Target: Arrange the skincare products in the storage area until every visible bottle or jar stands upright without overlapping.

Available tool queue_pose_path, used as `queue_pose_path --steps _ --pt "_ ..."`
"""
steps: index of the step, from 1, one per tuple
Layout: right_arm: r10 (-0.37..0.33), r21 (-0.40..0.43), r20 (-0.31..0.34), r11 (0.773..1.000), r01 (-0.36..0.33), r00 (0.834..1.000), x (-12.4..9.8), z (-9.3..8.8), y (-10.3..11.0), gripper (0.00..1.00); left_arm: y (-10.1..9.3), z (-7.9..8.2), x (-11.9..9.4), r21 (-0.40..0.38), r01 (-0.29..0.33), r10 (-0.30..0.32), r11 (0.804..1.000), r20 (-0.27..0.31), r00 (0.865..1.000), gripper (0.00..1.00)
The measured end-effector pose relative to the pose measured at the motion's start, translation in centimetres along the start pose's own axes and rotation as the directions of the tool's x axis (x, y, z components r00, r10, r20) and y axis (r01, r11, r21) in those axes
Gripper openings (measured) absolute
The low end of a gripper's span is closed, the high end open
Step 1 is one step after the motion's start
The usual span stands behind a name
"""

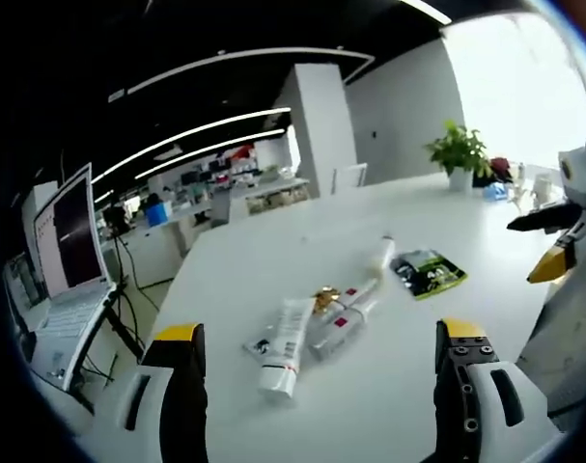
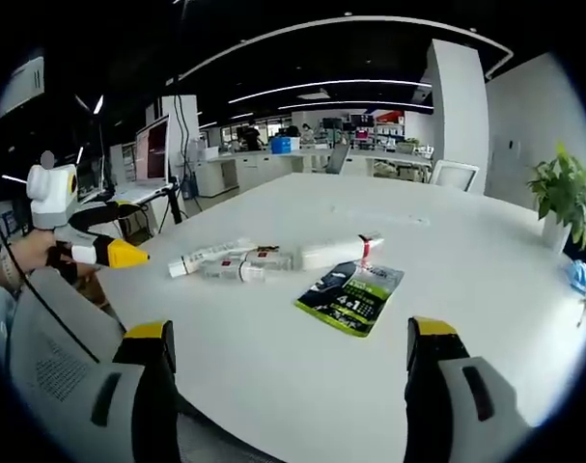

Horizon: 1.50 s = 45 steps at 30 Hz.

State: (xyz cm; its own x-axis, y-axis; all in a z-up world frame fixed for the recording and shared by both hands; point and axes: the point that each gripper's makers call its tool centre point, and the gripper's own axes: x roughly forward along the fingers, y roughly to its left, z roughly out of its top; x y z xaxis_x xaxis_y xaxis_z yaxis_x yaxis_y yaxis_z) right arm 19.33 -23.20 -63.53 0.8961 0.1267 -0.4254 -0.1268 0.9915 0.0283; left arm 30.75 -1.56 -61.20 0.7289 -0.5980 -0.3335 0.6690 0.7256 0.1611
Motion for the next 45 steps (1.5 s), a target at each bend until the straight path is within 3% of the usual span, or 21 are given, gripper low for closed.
queue_pose_path --steps 4,12,24,33,45 --pt "-0.012 0.006 0.011 1.0 0.012 1.0 -0.2 0.2 -0.2 1.0 -0.3 -0.2 -0.1 0.023 0.013 -0.013 1.0 -0.008 1.0 0.97" --pt "0.004 0.015 -0.025 1.0 -0.003 1.0 0.0 -0.4 0.3 1.0 -0.5 -0.4 -0.1 0.041 0.032 -0.031 0.999 -0.022 0.999 0.97" --pt "-0.003 -0.008 -0.015 1.0 0.003 1.0 0.0 -0.1 0.3 1.0 -0.5 -1.0 -0.1 0.017 0.053 -0.052 0.998 -0.056 0.997 0.97" --pt "0.014 -0.04 -0.088 0.999 -0.018 0.996 0.5 -1.3 1.0 1.0 -0.6 -1.2 -0.1 0.0 0.067 -0.067 0.998 -0.065 0.996 0.97" --pt "0.049 -0.015 -0.042 0.999 -0.05 0.998 0.1 -0.4 1.5 1.0 -0.9 -1.4 0.0 -0.002 0.079 -0.079 0.997 -0.074 0.994 0.97"
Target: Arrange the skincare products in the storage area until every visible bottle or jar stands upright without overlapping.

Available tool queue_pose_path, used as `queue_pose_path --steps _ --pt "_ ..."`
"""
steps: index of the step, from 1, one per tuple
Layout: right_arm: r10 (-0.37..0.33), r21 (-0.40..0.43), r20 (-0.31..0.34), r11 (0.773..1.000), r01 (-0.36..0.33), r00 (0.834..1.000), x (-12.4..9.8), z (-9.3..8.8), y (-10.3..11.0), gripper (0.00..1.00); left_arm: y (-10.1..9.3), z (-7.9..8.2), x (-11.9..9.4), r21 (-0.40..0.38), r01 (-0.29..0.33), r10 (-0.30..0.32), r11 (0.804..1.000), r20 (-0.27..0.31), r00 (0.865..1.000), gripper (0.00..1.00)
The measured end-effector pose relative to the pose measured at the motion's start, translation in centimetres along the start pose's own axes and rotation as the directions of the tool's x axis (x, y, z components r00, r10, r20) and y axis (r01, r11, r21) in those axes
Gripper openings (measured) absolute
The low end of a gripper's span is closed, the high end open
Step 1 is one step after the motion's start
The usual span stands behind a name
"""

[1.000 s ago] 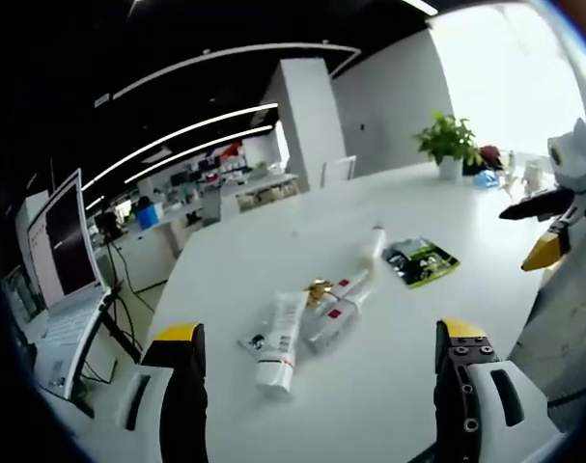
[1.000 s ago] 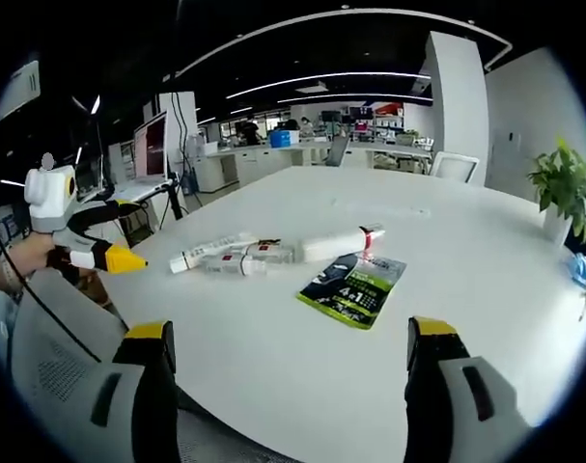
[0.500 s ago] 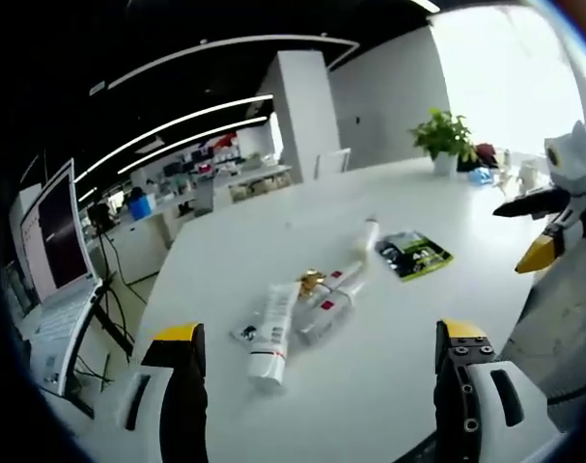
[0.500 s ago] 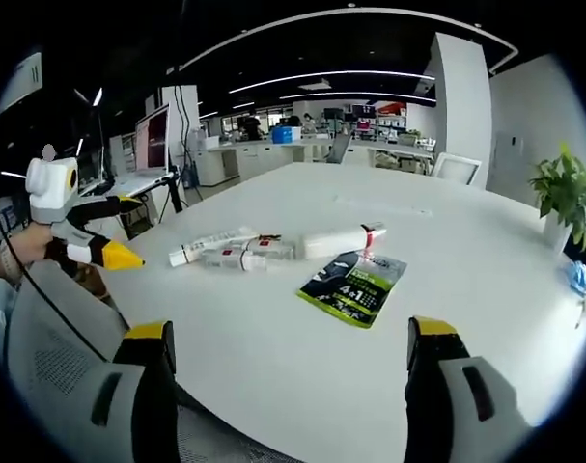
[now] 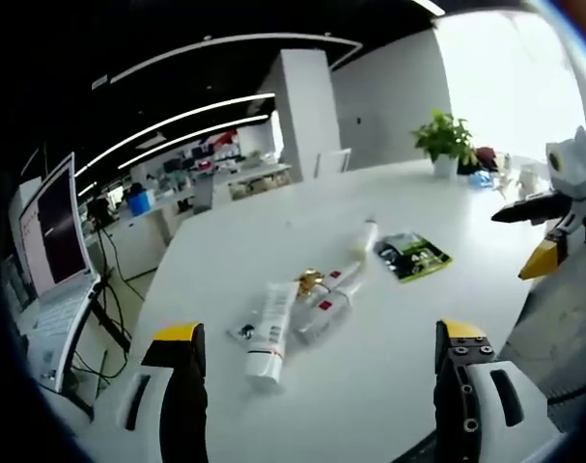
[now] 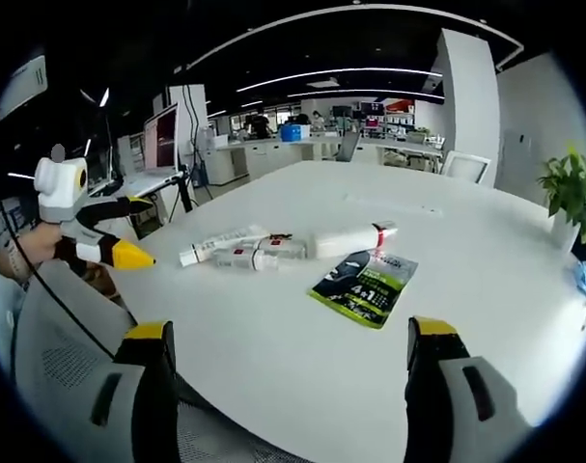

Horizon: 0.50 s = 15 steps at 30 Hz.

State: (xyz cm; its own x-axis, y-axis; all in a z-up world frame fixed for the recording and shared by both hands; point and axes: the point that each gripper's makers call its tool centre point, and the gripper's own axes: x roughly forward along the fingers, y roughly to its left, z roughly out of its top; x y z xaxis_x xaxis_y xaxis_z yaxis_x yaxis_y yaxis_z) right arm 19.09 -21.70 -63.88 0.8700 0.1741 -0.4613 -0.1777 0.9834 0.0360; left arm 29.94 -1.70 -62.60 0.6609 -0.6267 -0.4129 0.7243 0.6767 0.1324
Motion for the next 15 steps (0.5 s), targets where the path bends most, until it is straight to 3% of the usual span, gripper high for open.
queue_pose_path --steps 8,15 --pt "0.011 0.023 0.008 1.0 -0.011 1.0 -0.1 0.2 0.0 1.0 -0.9 -1.0 0.5 0.009 0.049 -0.048 0.999 -0.055 0.997 0.96" --pt "0.004 0.021 0.037 1.0 -0.005 0.999 -0.3 1.2 -0.9 1.0 -0.7 -1.2 0.9 0.034 0.052 -0.049 0.998 -0.082 0.995 0.95"
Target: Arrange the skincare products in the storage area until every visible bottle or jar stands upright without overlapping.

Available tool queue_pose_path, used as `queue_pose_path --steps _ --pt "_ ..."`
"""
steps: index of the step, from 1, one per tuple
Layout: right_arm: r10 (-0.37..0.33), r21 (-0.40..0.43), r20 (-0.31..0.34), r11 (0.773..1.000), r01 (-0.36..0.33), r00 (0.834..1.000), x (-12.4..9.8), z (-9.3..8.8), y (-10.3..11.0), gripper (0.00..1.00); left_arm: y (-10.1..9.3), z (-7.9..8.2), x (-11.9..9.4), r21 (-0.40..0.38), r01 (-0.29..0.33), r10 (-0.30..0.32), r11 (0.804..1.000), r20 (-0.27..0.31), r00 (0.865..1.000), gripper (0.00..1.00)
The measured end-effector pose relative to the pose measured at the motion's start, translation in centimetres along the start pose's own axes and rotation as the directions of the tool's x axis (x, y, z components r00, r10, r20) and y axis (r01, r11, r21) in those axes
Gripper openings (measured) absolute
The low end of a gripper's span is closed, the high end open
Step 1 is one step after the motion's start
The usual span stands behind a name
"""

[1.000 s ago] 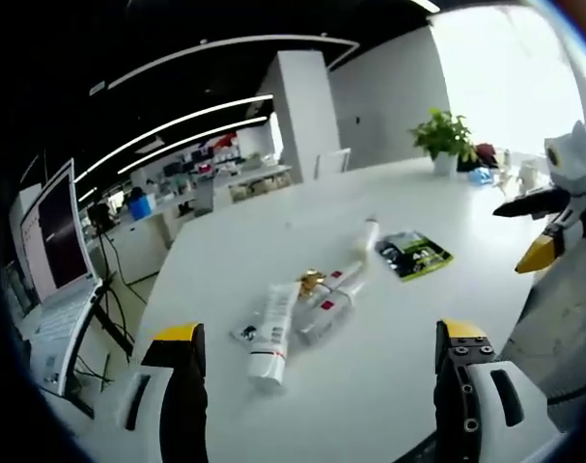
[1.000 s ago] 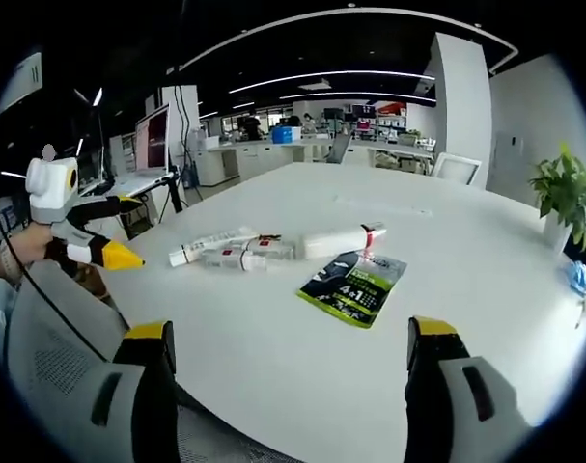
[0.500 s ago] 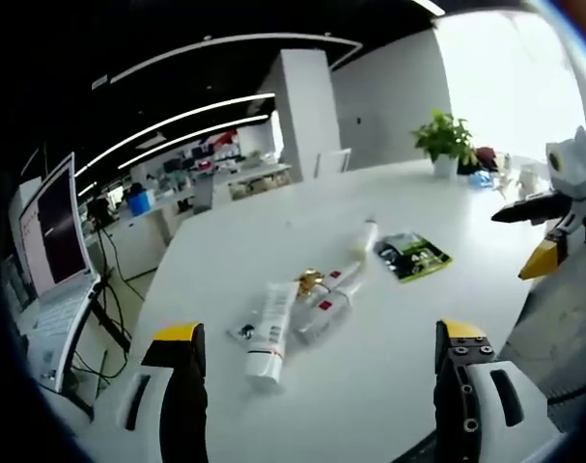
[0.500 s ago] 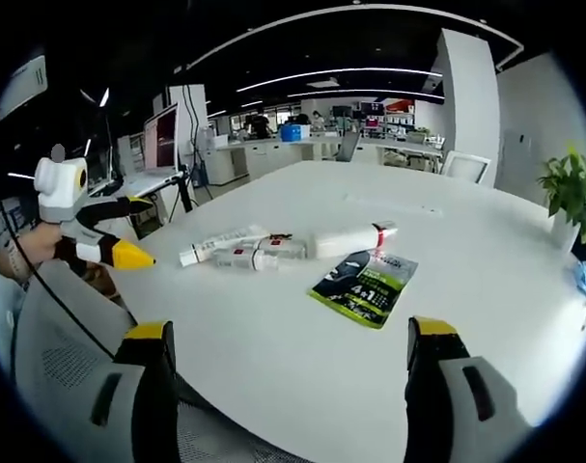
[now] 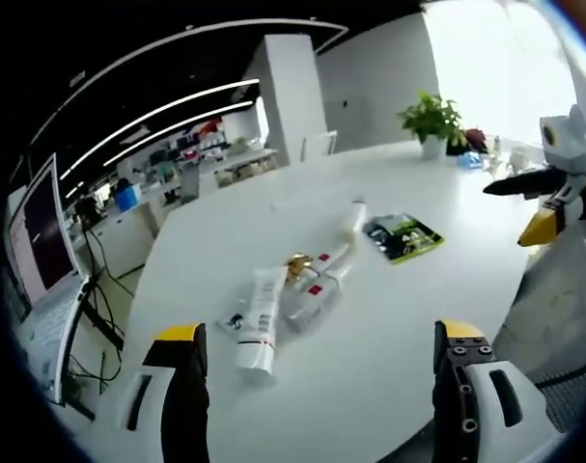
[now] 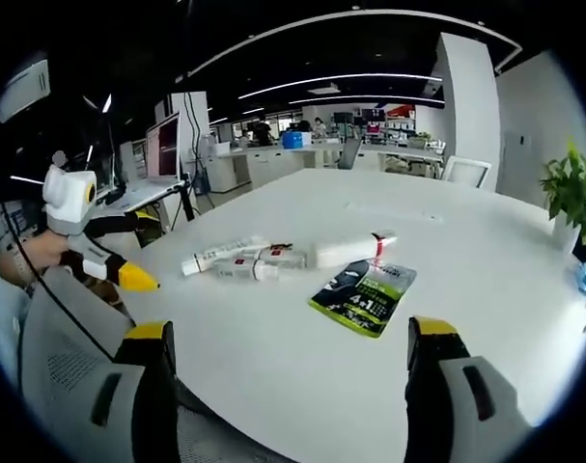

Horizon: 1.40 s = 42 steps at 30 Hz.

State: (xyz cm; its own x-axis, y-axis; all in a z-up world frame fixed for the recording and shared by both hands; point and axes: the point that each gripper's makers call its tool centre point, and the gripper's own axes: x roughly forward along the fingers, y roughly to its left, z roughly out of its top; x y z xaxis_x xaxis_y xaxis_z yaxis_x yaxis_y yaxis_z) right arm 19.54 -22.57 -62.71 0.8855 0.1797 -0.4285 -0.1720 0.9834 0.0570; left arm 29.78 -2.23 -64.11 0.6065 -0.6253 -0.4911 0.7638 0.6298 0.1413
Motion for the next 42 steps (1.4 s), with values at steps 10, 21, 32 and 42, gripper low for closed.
queue_pose_path --steps 10,21,32,42 --pt "-0.012 -0.027 0.023 1.0 0.012 1.0 0.9 -0.3 -0.3 1.0 0.0 1.6 1.2 0.063 0.035 -0.034 0.997 -0.013 0.999 0.95" --pt "-0.042 -0.041 0.035 0.998 0.043 0.999 0.8 -0.1 -0.9 1.0 -0.8 4.9 4.3 0.136 0.106 -0.107 0.985 -0.002 0.994 0.93" --pt "-0.047 -0.012 0.046 0.999 0.047 0.998 0.7 0.0 -1.3 1.0 -3.3 8.2 10.1 0.244 0.205 -0.207 0.948 -0.021 0.978 0.91" --pt "-0.049 0.005 0.048 0.999 0.049 0.998 0.7 -0.1 -1.6 1.0 -4.5 8.9 14.6 0.281 0.272 -0.256 0.92 -0.09 0.962 0.88"
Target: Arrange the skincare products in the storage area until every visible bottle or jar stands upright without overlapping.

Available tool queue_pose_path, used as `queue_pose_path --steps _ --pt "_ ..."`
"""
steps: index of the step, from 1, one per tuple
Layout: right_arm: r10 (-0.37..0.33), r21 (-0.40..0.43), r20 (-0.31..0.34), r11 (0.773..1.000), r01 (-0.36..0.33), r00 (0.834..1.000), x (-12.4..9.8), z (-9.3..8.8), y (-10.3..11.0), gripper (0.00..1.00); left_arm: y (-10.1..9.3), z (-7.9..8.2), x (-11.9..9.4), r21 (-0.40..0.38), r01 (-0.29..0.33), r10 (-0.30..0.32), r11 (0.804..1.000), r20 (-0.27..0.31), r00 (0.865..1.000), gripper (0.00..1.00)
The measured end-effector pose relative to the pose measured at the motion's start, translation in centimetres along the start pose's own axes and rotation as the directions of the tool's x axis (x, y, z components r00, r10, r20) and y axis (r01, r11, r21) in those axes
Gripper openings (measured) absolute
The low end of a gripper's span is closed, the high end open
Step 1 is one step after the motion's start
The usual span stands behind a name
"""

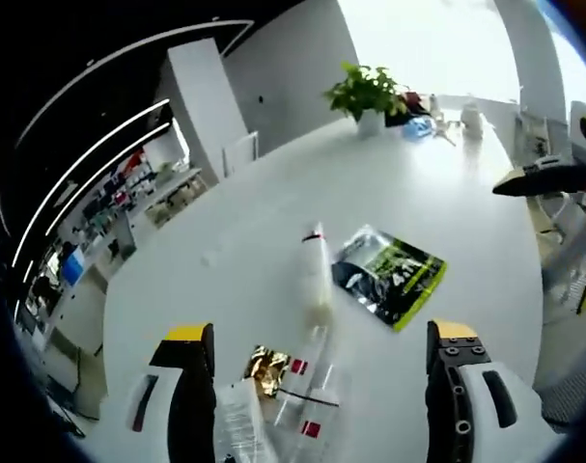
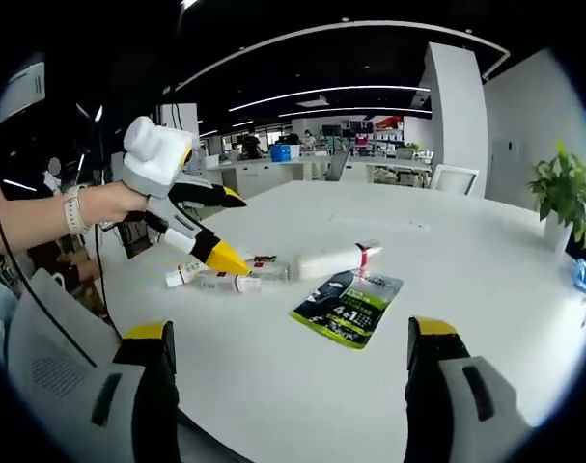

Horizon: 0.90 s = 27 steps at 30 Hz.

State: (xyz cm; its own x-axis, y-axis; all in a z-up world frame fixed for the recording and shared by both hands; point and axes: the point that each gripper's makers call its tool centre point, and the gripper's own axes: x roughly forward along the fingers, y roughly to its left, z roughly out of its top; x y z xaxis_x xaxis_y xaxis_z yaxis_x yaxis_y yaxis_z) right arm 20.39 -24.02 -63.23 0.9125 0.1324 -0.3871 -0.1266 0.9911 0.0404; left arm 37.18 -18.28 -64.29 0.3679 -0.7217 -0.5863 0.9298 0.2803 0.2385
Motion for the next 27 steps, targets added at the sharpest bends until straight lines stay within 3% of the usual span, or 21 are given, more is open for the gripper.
queue_pose_path --steps 5,16,22,27 --pt "-0.003 -0.004 -0.009 1.0 0.003 1.0 0.0 -0.2 -0.1 1.0 0.4 0.2 1.9 0.023 0.025 -0.024 0.999 -0.031 0.999 0.84" --pt "-0.001 0.014 -0.019 1.0 0.001 1.0 0.1 -0.5 -0.2 1.0 0.4 0.6 5.0 -0.018 0.091 -0.092 0.996 -0.072 0.993 0.75" --pt "-0.009 0.03 -0.022 1.0 0.01 1.0 0.1 -0.6 -0.5 1.0 0.1 0.7 7.0 -0.019 0.147 -0.148 0.989 -0.108 0.983 0.63" --pt "-0.012 0.025 -0.035 1.0 0.013 0.999 0.2 -0.9 -0.5 1.0 -0.1 0.9 8.4 -0.011 0.164 -0.164 0.986 -0.13 0.978 0.61"
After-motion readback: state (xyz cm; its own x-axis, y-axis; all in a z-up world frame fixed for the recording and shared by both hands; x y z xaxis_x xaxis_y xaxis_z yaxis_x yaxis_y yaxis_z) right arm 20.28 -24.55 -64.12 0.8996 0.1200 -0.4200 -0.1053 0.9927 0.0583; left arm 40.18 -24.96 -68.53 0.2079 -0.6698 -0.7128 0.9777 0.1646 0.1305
